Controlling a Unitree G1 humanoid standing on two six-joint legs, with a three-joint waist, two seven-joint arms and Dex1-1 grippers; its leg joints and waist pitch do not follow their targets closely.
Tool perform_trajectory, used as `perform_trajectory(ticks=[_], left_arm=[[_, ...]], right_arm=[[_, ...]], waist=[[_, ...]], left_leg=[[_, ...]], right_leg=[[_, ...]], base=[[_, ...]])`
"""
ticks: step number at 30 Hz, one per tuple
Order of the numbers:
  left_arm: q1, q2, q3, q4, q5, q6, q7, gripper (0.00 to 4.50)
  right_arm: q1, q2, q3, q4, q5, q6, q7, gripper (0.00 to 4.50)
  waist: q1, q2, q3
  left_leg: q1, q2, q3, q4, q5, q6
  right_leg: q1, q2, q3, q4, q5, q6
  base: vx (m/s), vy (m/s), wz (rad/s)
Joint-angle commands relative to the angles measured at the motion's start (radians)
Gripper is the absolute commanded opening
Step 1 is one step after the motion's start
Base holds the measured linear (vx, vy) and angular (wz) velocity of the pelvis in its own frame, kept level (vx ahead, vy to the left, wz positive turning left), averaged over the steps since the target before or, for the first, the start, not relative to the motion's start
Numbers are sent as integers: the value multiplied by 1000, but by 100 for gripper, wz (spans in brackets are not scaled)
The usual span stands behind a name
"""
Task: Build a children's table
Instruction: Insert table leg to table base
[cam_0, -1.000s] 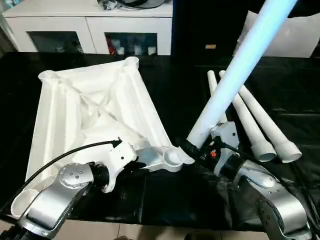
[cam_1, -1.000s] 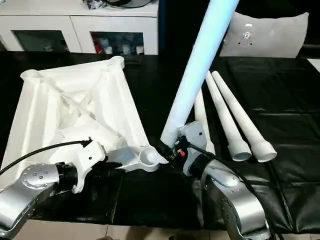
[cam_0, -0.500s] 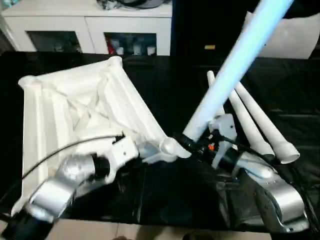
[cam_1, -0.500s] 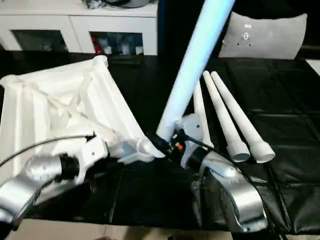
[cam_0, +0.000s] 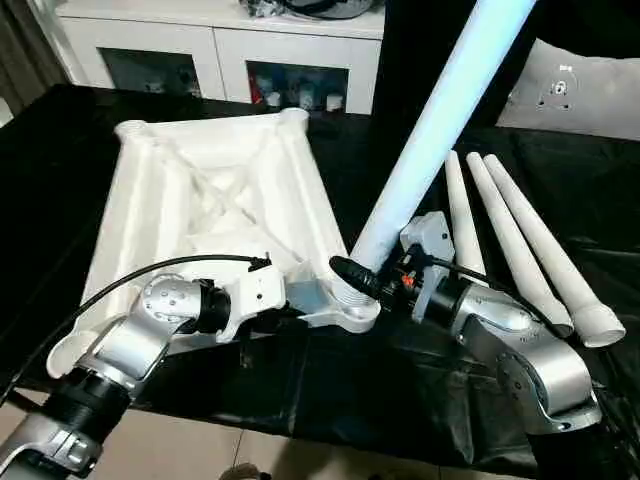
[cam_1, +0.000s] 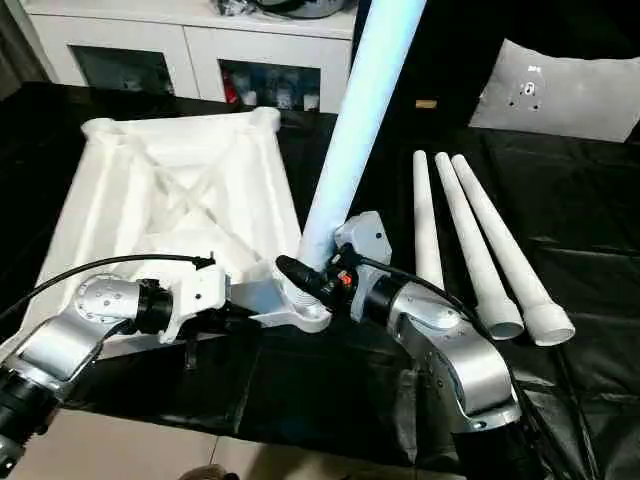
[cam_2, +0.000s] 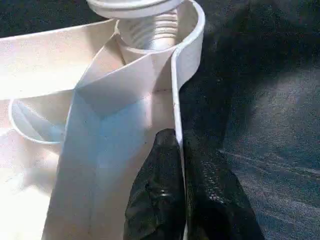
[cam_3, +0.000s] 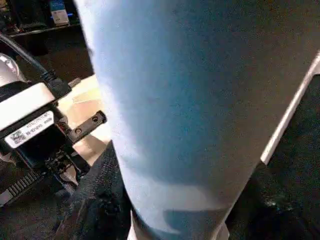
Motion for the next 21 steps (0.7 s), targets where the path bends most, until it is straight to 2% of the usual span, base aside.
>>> perform_trajectory(ticks=[1, 2, 3, 4, 6, 7, 8, 9, 11, 17, 18, 19, 21], left_arm=[[4, -10, 15, 6, -13, 23, 23, 0], [11, -5, 22, 1, -22, 50, 24, 0], [18, 1, 30, -1, -27, 58, 24, 44], [31, 9, 41, -17, -40, 80, 23, 55], [64, 24, 62, -54, -70, 92, 10, 61], [64, 24, 62, -54, -70, 92, 10, 61], [70, 25, 66, -56, -65, 93, 14, 91], [80, 25, 74, -59, -59, 97, 15, 99], [90, 26, 84, -69, -58, 115, 20, 101], [117, 41, 94, -114, -67, 158, 22, 102], [122, 42, 94, -113, -59, 156, 30, 83], [122, 41, 95, -111, -57, 154, 32, 72], [122, 37, 99, -104, -48, 152, 42, 65]], right_arm=[[11, -3, -14, -13, -2, -15, -6, 194], [16, -2, -14, -16, -2, -15, -8, 194], [20, 1, -16, -19, -1, -14, -12, 194], [24, 5, -20, -18, -2, -15, -20, 194], [30, 14, -26, -13, -5, -18, -34, 194], [30, 14, -26, -13, -5, -18, -34, 194], [31, 16, -26, -14, -5, -19, -36, 194], [34, 17, -26, -14, -5, -20, -38, 194], [35, 18, -25, -15, -5, -20, -40, 194], [30, 20, -24, -7, -7, -24, -42, 194], [25, 21, -22, -1, -10, -27, -43, 194], [24, 22, -21, -1, -10, -27, -43, 194], [21, 23, -20, 0, -10, -26, -43, 194]], waist=[[-5, -8, -64], [-6, -7, -61], [-6, -6, -61], [-7, -3, -60], [-13, -5, -58], [-13, -5, -59], [-16, -4, -60], [-16, -3, -60], [-18, -4, -60], [-22, -5, -59], [-23, -4, -59], [-23, -8, -58], [-23, -6, -58]], left_leg=[[10, 33, 6, -78, -134, -6], [7, 33, 5, -81, -155, -13], [7, 33, 4, -81, -164, -16], [9, 33, 3, -82, -183, -19], [2, 32, 1, -85, -202, -25], [4, 33, 0, -85, -203, -26], [5, 31, 2, -83, -201, -23], [5, 31, 1, -83, -196, -22], [1, 32, 0, -85, -183, -20], [2, 32, 0, -84, -171, -10], [2, 32, 1, -84, -174, -9], [1, 31, 1, -84, -171, -6], [3, 31, 1, -84, -175, -6]], right_leg=[[46, -46, 31, -62, -120, -202], [46, -47, 31, -65, -163, -194], [45, -48, 31, -67, -184, -189], [42, -48, 31, -70, -219, -181], [41, -49, 31, -73, -267, -170], [40, -49, 31, -74, -270, -167], [38, -45, 32, -76, -261, -167], [38, -45, 32, -74, -250, -168], [41, -45, 30, -72, -228, -171], [41, -42, 29, -69, -192, -186], [41, -42, 30, -69, -195, -187], [42, -42, 30, -70, -198, -185], [40, -42, 30, -71, -210, -182]], base=[[0, 0, 0], [0, 0, 0], [0, 0, 0], [0, 0, 0], [0, 0, 0], [0, 0, 0], [0, 0, 0], [0, 0, 0], [0, 0, 0], [0, 0, 0], [0, 0, 0], [0, 0, 0], [0, 0, 0]])
